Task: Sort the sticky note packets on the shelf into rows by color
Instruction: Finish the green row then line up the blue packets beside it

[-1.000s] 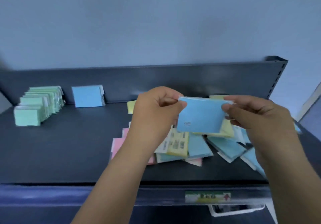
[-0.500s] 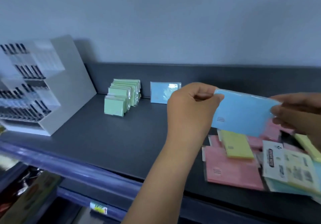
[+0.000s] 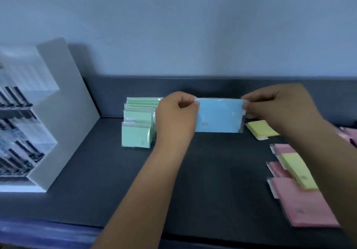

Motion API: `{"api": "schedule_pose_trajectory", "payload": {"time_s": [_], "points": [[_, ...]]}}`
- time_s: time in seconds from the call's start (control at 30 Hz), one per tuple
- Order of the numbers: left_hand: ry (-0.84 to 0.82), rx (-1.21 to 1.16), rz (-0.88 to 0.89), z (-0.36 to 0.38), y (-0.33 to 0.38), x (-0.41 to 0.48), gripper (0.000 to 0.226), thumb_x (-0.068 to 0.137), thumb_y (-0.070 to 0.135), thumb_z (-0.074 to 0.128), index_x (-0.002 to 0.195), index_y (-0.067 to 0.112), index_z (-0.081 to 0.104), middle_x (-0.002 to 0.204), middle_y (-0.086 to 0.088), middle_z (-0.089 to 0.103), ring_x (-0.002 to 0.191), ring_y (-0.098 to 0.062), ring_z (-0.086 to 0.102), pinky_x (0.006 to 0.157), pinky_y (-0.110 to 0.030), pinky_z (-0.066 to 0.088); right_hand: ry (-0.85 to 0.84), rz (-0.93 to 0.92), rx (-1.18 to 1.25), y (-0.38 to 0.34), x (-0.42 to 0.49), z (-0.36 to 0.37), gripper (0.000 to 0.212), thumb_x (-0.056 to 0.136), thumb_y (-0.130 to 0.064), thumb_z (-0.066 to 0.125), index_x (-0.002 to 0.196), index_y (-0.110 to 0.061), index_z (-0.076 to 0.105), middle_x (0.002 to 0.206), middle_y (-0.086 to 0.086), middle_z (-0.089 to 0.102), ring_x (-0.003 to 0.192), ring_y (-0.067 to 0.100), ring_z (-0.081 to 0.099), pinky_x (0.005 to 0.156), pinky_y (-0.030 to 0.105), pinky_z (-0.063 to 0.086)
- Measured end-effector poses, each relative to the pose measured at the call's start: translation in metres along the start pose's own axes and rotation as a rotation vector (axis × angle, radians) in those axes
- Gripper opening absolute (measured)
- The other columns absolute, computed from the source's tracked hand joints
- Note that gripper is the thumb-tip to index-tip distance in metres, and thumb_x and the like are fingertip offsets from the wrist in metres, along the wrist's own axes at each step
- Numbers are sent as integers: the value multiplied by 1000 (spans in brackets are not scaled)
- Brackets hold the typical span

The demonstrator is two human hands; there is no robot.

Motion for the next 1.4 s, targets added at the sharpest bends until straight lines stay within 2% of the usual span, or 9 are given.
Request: {"api": "schedule_pose_trajectory", "payload": {"time_s": [0.23, 0.33, 0.6, 0.83, 0.93, 1.0, 1.17, 1.33, 1.4], "points": [[-163, 474, 69, -14, -22, 44, 9, 87, 10, 60, 88, 19, 61, 85, 4, 65, 81, -20, 64, 71, -38, 55, 134, 106, -65, 11, 17, 66, 15, 82, -9, 78, 83, -24, 79, 72, -7, 77, 64, 4, 74, 85, 32, 61], [-163, 541, 59, -18, -24, 52, 11, 87, 8, 57, 91, 18, 62, 83, 6, 59, 79, -21, 60, 63, -34, 44, 166, 132, -80, 11, 21, 81, 13, 80, -12, 80, 86, -24, 79, 75, -6, 77, 74, 11, 76, 89, 34, 60], [-150, 699, 44, -11, -16, 53, 16, 88, -1, 50, 90, 14, 46, 88, -3, 52, 77, -28, 49, 68, -34, 34, 230, 130, -119, 12, 28, 101, 21, 80, -13, 77, 99, -21, 77, 81, -12, 73, 90, 16, 73, 90, 35, 57], [-92, 698, 82, -9, -9, 53, 18, 85, -5, 47, 92, 11, 43, 100, -8, 52, 81, -28, 50, 65, -36, 34, 209, 135, -94, 12, 31, 107, 19, 79, -10, 69, 89, -24, 78, 81, -10, 76, 85, 14, 73, 84, 37, 60], [-94, 747, 74, -5, -9, 49, 19, 86, -2, 51, 102, 9, 48, 112, -13, 54, 88, -33, 57, 68, -37, 37, 213, 117, -137, 12, 32, 104, 20, 79, -8, 68, 79, -27, 74, 82, -10, 76, 87, 16, 72, 85, 36, 59], [-120, 824, 55, -3, -11, 47, 25, 87, 2, 55, 110, 7, 50, 118, -15, 56, 98, -36, 62, 70, -36, 38, 191, 135, -185, 14, 31, 101, 20, 78, -11, 72, 71, -29, 68, 78, -11, 73, 85, 18, 72, 81, 38, 60], [-222, 958, 9, 2, -16, 44, 30, 90, 7, 56, 120, 5, 52, 118, -10, 64, 108, -30, 62, 74, -30, 33, -17, 264, -274, 13, 27, 102, 9, 79, -19, 78, 71, -14, 78, 61, 5, 73, 72, 24, 75, 77, 41, 63], [-219, 905, -23, 5, -16, 43, 24, 86, 2, 55, 109, 5, 55, 105, -11, 65, 83, -25, 52, 60, -28, 30, -99, 406, -212, 13, 29, 103, 8, 77, -13, 78, 77, -5, 80, 60, 7, 74, 75, 27, 77, 81, 47, 64], [-189, 881, -40, 4, -14, 41, 27, 86, 0, 55, 113, 6, 53, 103, -9, 63, 90, -27, 56, 71, -26, 30, -78, 441, -154, 13, 28, 101, 11, 74, -11, 80, 80, -2, 78, 64, 11, 75, 79, 31, 78, 82, 49, 64]]}}
Point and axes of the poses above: each hand's wrist, its own x-axis towards the middle knuckle, its own z-axis out of the palm, y = z × x, the point moved 1 cm from there along x, towards the middle knuckle
